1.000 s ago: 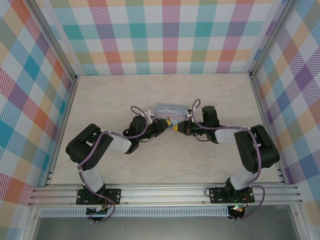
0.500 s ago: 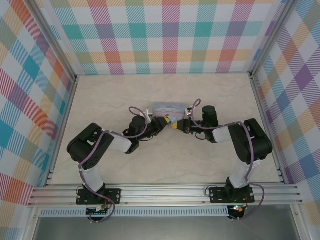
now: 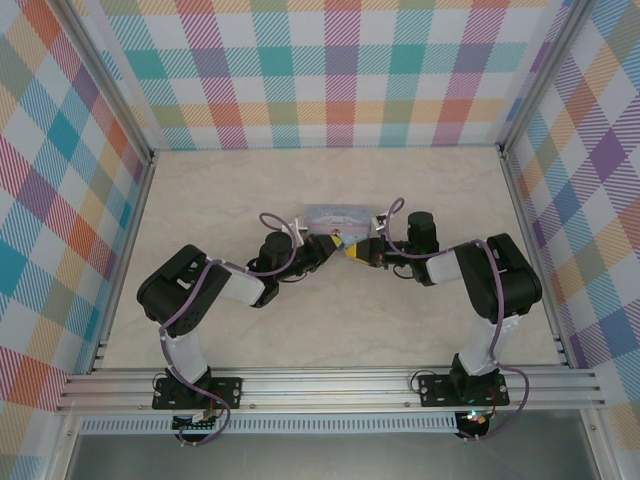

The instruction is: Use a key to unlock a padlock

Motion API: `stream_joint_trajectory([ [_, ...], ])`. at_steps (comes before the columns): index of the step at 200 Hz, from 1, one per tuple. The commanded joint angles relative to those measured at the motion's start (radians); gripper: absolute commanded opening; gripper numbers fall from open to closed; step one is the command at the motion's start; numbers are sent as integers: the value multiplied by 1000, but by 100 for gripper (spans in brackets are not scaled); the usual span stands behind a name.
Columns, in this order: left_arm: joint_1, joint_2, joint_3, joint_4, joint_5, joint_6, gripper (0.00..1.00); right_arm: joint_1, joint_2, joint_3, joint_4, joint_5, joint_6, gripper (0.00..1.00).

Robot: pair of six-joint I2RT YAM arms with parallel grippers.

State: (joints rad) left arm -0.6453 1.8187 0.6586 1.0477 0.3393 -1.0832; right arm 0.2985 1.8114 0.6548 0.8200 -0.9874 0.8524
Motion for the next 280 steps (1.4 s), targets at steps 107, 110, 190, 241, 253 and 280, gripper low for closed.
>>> stream_joint_trajectory([
  [107, -34, 18, 55, 180, 187, -35, 0, -22, 97, 33, 133, 87, 0, 6],
  [110, -34, 17, 56, 182, 186, -38, 0, -22, 99, 33, 137, 87, 2, 6],
  [190, -34, 24, 60, 187, 185, -47, 0, -33, 134, 32, 199, 76, 30, 6],
  [241, -34, 48, 71, 226, 194, -74, 0, -32, 185, 29, 420, 45, 176, 4],
  [253, -34, 48, 69, 203, 188, -59, 0, -32, 199, 30, 483, 43, 222, 4],
  [280, -34, 56, 62, 198, 174, -51, 0, -26, 200, 38, 493, 39, 244, 4],
])
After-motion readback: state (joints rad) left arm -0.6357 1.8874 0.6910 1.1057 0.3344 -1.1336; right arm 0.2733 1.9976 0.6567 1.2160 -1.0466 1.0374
